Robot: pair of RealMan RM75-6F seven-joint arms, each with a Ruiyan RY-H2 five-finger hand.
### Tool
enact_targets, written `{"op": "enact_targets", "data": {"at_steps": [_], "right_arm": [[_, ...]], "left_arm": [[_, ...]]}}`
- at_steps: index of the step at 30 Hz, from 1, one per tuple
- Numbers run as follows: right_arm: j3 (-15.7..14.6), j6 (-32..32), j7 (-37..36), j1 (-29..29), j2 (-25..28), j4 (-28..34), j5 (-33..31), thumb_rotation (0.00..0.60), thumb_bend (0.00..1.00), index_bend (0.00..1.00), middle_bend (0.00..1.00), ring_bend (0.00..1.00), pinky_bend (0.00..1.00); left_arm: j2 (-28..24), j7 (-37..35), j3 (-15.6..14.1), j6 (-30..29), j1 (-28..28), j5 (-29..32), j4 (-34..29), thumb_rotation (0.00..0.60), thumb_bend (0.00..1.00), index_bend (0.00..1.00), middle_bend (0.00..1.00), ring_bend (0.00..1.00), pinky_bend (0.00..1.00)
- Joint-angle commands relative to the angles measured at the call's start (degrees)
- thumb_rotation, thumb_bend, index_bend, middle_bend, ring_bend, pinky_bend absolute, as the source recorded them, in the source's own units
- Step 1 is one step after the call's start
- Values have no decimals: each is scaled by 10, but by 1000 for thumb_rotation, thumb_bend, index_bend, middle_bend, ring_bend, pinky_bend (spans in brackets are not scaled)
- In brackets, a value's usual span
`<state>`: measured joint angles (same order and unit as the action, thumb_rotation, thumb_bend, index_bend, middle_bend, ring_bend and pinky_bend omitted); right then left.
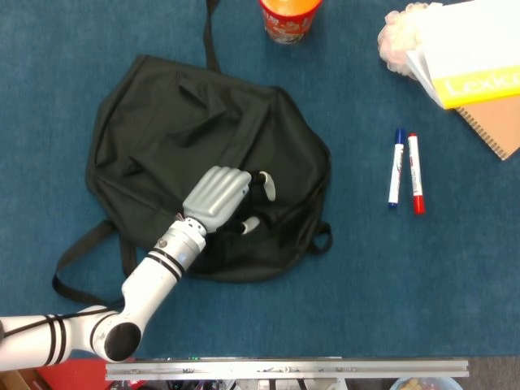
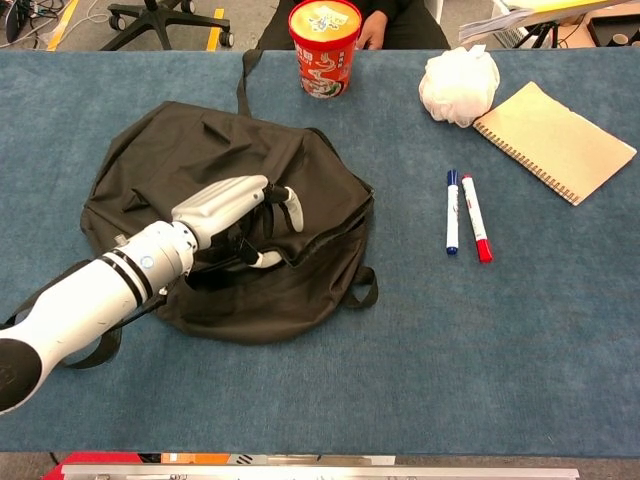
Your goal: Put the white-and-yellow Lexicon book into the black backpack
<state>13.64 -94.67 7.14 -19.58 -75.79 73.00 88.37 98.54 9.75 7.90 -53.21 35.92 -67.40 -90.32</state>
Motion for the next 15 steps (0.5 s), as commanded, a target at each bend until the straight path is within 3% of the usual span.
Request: {"op": "enact_targets", "data": {"at_steps": [1,9,15], "right_arm": [[1,0,-4,1,1,2,-2,600,655,772,666,574,709],[5,-1,-11,3,3,7,-4,600,655,780,668,575,710],[-7,5,-20,4,7,20,8,600,655,786,670,577,713]], "left_arm": [[12,-28,11,-14,-4,-10,16,600,332,513,498,581,766],[9,-81,30,-29,-11,-8,24,600,382,661,652,705,911],[-35,-123,45,-29,-21,-2,-15,600,381,680,680,717,921]]}}
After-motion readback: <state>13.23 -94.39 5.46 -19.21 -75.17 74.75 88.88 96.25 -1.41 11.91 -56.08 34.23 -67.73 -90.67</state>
